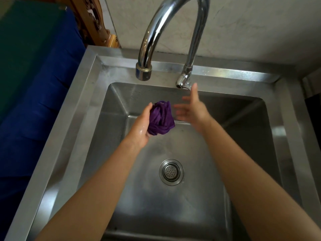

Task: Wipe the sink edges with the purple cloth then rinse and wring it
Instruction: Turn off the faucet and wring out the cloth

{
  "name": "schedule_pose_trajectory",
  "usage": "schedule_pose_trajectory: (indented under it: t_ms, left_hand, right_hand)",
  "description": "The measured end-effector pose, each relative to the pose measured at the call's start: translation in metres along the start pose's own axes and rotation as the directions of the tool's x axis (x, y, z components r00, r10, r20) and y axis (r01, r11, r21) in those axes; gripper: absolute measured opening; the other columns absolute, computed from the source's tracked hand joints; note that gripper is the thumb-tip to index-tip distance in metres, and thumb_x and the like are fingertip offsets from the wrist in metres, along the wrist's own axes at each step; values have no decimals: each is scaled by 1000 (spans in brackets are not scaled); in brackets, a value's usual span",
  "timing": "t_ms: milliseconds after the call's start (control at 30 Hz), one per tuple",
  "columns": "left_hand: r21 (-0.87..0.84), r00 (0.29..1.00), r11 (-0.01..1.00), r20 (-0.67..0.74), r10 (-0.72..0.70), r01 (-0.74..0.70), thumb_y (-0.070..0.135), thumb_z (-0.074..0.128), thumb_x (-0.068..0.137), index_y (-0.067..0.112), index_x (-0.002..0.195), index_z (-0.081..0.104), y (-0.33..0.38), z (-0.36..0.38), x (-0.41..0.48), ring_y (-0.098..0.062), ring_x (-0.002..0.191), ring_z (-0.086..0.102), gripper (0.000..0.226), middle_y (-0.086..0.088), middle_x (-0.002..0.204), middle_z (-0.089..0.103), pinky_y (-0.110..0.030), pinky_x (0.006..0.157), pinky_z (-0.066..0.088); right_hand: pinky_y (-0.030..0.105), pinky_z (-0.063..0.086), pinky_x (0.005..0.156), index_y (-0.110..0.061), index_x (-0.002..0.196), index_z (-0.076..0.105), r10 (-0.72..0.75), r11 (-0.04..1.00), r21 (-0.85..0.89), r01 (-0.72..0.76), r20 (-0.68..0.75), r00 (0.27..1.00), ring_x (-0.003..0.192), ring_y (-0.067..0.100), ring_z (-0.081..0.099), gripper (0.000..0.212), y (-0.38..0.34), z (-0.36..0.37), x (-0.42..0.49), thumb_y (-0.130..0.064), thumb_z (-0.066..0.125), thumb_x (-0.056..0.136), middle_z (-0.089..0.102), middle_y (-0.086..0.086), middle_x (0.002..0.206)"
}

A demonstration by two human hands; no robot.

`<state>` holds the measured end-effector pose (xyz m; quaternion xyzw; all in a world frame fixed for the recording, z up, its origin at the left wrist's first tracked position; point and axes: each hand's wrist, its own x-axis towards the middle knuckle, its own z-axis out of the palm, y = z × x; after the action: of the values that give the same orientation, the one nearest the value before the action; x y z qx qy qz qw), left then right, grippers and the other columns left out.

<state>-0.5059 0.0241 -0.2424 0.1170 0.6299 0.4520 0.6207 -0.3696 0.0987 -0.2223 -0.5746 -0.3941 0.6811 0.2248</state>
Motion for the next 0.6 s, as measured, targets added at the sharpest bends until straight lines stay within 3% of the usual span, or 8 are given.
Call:
schedule_pose_trajectory:
  t_ms: [100, 167, 200, 300, 367, 467, 600]
  left_hand:
    - [96, 998, 995, 42, 36, -40, 52, 38, 93, 29, 109, 62, -6, 5, -4, -15, 103, 64, 37, 1, 117, 67, -33, 81, 51]
    - [248, 996, 965, 26, 82, -86, 51, 36, 94, 35, 126, 51, -12, 6, -8, -17, 110, 60, 39, 2, 130, 58, -39, 89, 52]
    - [287, 996, 954, -1, 88, -84, 51, 35, 95, 34, 129, 49, -15, 6, -10, -17, 107, 61, 40, 1, 129, 58, -40, 85, 54]
    - [279, 997, 960, -65, 38, -18, 52, 34, 95, 23, 113, 55, -19, 2, -21, -17, 81, 65, 41, -3, 98, 66, -34, 66, 56]
    - [289, 998, 957, -64, 19, 0, 52, 35, 94, 21, 111, 58, -24, -2, -27, -19, 81, 66, 42, -3, 94, 68, -36, 72, 56]
    - [359, 999, 933, -22, 43, -33, 53, 40, 93, 26, 105, 63, -26, -11, -33, -18, 87, 66, 37, -6, 103, 69, -35, 80, 55]
    - [552, 998, 832, 41, 36, -53, 76, 47, 72, 19, 94, 71, -18, -18, -43, -16, 96, 65, 65, -2, 98, 72, -30, 92, 48]
  right_hand:
    - [30, 53, 76, -24, 111, 56, 64, 998, -16, -62, 198, 978, 87, 12, 62, 40, 30, 19, -19, -54, 35, 93, 64, -1, 98]
    - [31, 55, 73, -17, 116, 56, 43, 999, -8, -42, 161, 986, 87, 14, 63, 31, 43, 22, -24, -37, 48, 94, 64, 7, 108]
    - [34, 56, 74, -12, 117, 56, 29, 1000, 4, -29, 115, 993, 89, 18, 63, 31, 46, 20, -26, -31, 51, 94, 63, 10, 109]
    - [49, 53, 88, -8, 112, 56, -24, 999, 22, 24, 10, 1000, 103, 33, 62, 24, 56, 11, -32, -20, 56, 92, 60, 13, 106]
    - [55, 50, 92, -12, 101, 55, -64, 998, 26, 65, -43, 997, 108, 37, 59, 11, 59, 10, -37, -18, 55, 92, 60, 9, 101]
    - [54, 48, 95, -17, 91, 53, -107, 993, 31, 111, -105, 989, 105, 35, 58, 3, 58, 10, -41, -17, 51, 93, 58, 6, 96]
    - [40, 46, 95, -9, 105, 54, -128, 982, 139, 130, -21, 992, 103, 25, 58, 15, 54, 15, -48, -17, 50, 92, 61, 12, 107]
